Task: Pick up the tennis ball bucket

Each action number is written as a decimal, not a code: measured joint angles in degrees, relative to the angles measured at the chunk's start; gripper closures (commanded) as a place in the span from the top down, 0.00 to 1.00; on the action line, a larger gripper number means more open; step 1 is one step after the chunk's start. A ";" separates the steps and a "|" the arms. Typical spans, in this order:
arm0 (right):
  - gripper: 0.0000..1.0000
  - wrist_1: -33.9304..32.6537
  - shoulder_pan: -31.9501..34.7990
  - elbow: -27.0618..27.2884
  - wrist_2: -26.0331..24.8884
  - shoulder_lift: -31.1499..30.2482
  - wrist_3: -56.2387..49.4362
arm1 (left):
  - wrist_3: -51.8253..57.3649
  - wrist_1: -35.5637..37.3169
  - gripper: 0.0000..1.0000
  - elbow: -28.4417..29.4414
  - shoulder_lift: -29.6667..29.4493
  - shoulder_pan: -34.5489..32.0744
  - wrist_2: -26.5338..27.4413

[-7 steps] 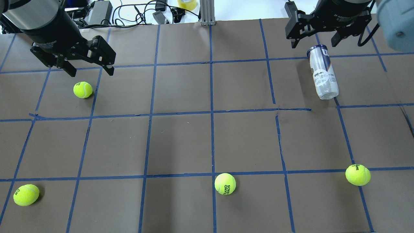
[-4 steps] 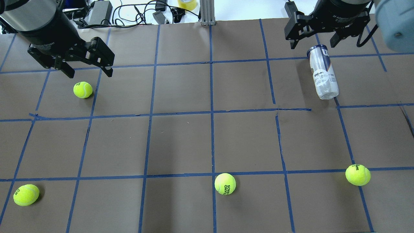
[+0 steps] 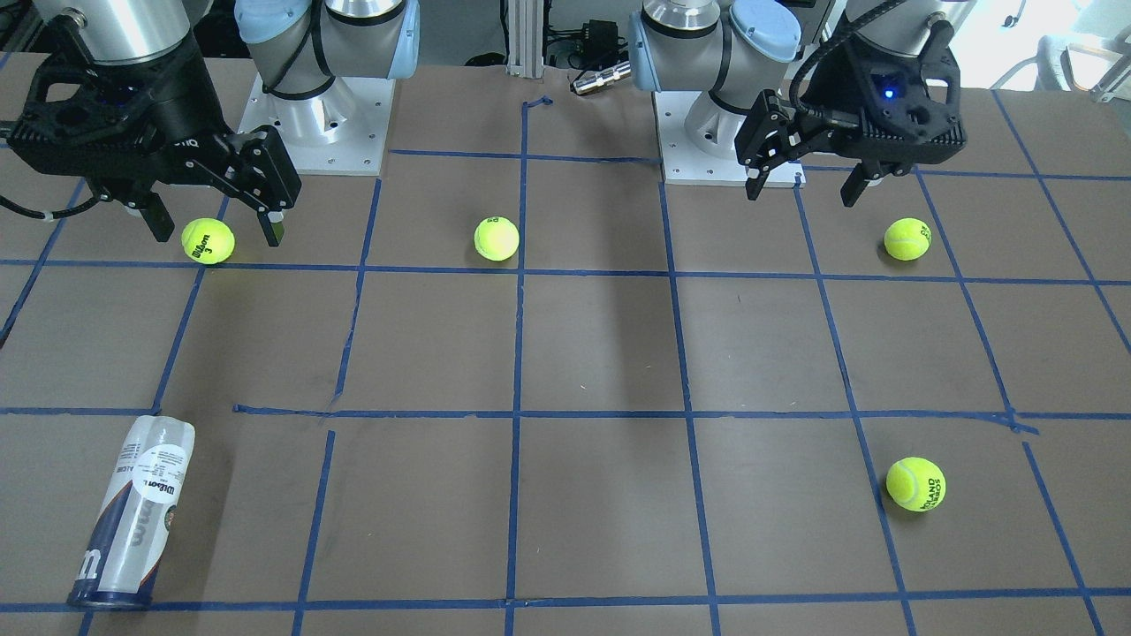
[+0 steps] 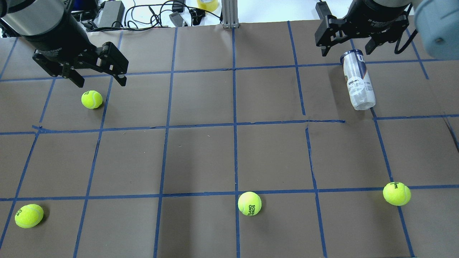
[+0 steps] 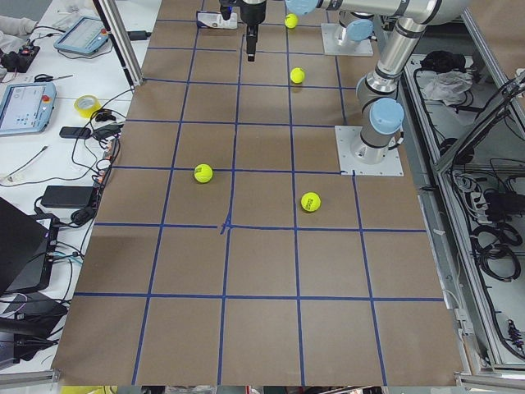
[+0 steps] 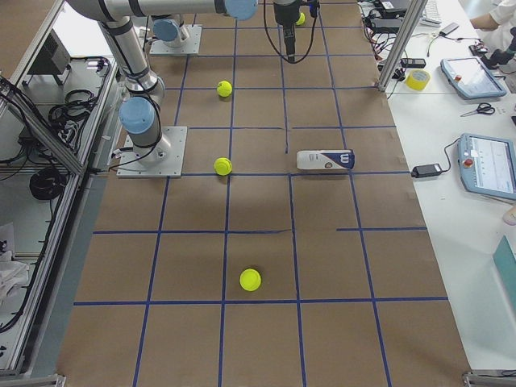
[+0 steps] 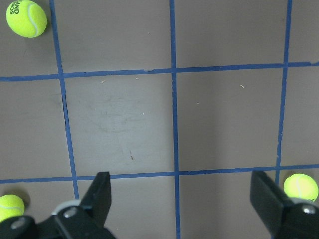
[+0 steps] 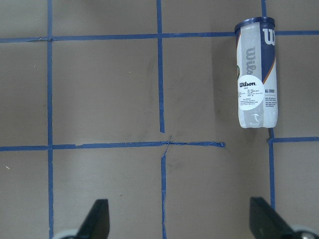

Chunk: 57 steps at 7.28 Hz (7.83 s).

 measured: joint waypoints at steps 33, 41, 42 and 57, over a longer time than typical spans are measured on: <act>0.80 -21.79 -14.53 -4.66 -2.44 37.08 -13.05 | 0.00 0.09 1.00 -0.02 -0.30 -0.19 0.37; 0.83 -24.43 13.01 -5.29 -2.77 33.91 -39.90 | 0.79 -1.96 1.00 0.57 0.09 2.95 0.54; 0.84 -26.35 15.21 -5.82 -3.09 34.74 -46.67 | 0.92 -2.10 1.00 0.86 0.08 3.81 0.55; 1.00 -42.22 28.45 -9.19 -2.82 43.72 -66.92 | 4.81 -2.07 1.00 1.06 0.08 5.71 -0.21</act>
